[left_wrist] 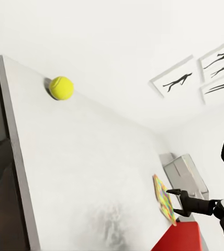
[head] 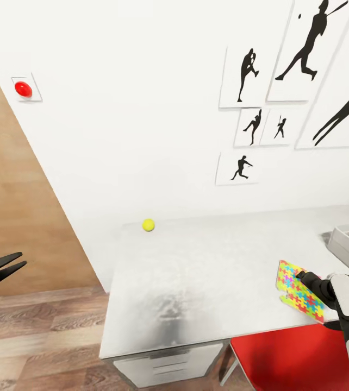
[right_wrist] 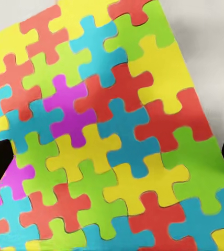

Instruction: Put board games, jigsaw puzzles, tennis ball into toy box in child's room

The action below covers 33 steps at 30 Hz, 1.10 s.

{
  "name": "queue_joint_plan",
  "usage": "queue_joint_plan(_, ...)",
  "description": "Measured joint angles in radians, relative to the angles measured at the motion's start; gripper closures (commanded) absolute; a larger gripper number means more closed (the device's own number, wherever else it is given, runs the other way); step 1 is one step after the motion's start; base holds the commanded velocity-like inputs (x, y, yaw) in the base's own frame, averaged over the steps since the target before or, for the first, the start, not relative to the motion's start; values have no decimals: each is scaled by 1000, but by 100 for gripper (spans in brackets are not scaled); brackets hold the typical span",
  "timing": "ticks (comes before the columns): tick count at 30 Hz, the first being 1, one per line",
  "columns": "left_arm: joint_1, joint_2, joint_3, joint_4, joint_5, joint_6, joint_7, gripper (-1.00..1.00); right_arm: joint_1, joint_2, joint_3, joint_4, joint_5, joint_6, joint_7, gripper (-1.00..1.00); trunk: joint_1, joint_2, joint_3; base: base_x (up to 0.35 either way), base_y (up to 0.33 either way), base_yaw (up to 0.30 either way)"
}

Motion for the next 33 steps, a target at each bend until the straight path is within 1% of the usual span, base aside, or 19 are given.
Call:
queue_joint_plan(6, 0, 0, 0, 0, 0, -1, 0, -100, 0, 1, 0, 0, 0, 0, -1, -100, 0, 0, 0, -2, 115, 0)
queue_joint_plan(25, 0, 0, 1, 0, 0, -1, -1, -100, 0, 0, -1, -1, 0, 1, -1, -100, 0, 0, 3, 0, 6, 0)
queue_joint_plan(33, 0, 0, 1, 0, 0, -1, 0, -100, -1, -12, -3, -11, 1, 6, -1, -100, 0, 0, 3, 0, 0, 0)
